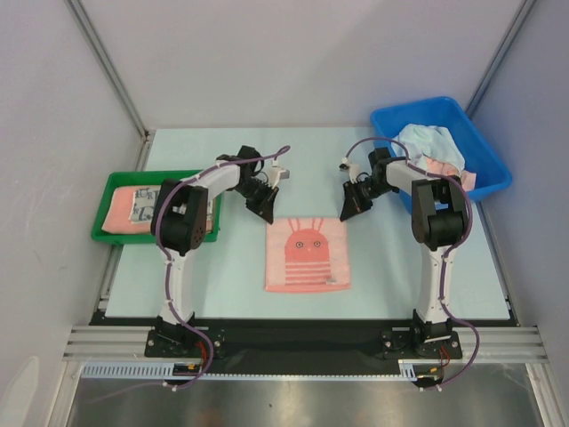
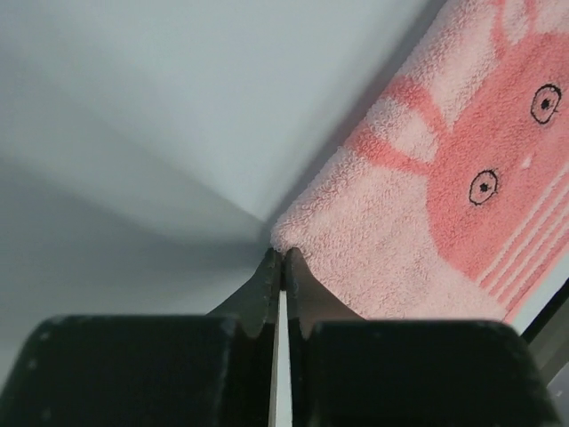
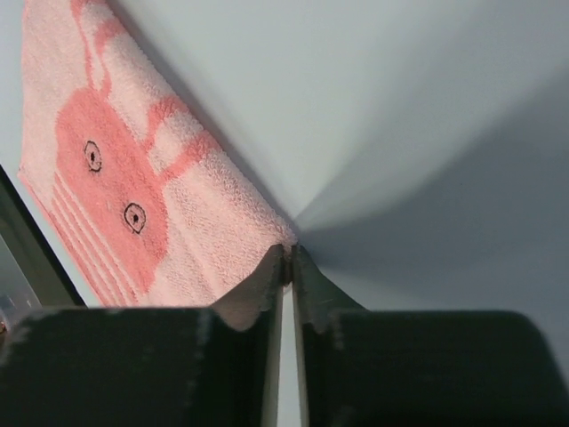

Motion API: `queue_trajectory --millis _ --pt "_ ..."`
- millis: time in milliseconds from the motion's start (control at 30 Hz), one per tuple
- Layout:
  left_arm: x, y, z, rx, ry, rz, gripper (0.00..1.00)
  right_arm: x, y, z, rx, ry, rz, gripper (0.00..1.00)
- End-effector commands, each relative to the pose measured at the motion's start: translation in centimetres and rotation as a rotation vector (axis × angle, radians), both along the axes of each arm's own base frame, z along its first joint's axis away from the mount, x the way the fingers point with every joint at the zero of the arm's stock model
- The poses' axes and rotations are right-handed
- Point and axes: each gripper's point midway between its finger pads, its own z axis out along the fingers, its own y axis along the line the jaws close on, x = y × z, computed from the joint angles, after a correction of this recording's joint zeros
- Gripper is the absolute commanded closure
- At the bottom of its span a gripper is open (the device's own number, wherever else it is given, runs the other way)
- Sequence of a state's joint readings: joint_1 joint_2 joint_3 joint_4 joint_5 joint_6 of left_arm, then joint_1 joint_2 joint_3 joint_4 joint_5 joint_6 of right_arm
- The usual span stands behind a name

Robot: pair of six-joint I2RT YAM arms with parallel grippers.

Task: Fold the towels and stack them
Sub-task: Fold the towel

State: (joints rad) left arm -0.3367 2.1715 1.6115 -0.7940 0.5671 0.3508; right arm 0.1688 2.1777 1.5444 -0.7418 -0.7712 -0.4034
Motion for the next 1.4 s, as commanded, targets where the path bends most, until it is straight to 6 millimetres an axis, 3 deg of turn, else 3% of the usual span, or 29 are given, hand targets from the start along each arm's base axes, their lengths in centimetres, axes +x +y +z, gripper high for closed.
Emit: queue_trajectory --millis 0,33,133,267,433,500,533,733,767,1067,1133,1367 --pt "0.4 0.0 -0.3 -0.015 0.003 -0.036 0.99 1.0 -0.3 0.1 -0.025 -0.031 0.010 0.93" --pt "0.6 -0.1 -0.1 -0.018 -0.002 -0.035 1.00 1.3 -0.4 0.3 -0.033 -0.048 0.007 0.99" --pt "1.8 -0.1 1.2 -0.004 -0.038 -0.017 1.00 2.8 -0.7 2.2 -0.046 -0.161 -0.010 1.00" --pt "3.2 0.2 4.4 0.013 -0.121 0.000 1.00 3.9 -1.3 5.4 -0.077 -0.288 -0.031 1.00" --pt "4.0 0.6 7.9 0.019 -0.224 0.034 1.00 3.9 -1.6 7.2 -0.128 -0.375 -0.048 1.00" --pt "3.6 0.7 8.1 0.022 -0.231 0.040 1.00 3.8 -1.4 8.6 -0.125 -0.426 -0.068 1.00" --pt "3.7 0.8 8.3 0.030 -0.248 0.048 1.00 3.6 -1.3 8.1 -0.145 -0.445 -0.076 1.00" --pt "1.7 1.0 8.9 0.041 -0.275 0.050 1.00 1.6 -0.8 9.3 -0.204 -0.520 -0.123 1.00" --pt "1.1 1.2 9.1 0.047 -0.279 0.058 1.00 0.9 -1.1 8.5 -0.234 -0.507 -0.132 1.00" --pt "-2.9 0.9 8.5 0.121 -0.302 0.050 1.00 -2.5 -1.7 9.1 -0.289 -0.448 -0.273 1.00" --pt "-3.8 0.1 9.4 0.104 -0.333 0.043 1.00 -3.5 -2.0 8.6 -0.295 -0.418 -0.295 1.00" --pt "-7.4 0.9 7.5 0.143 -0.295 0.060 1.00 -7.9 -1.6 7.1 -0.334 -0.317 -0.336 1.00"
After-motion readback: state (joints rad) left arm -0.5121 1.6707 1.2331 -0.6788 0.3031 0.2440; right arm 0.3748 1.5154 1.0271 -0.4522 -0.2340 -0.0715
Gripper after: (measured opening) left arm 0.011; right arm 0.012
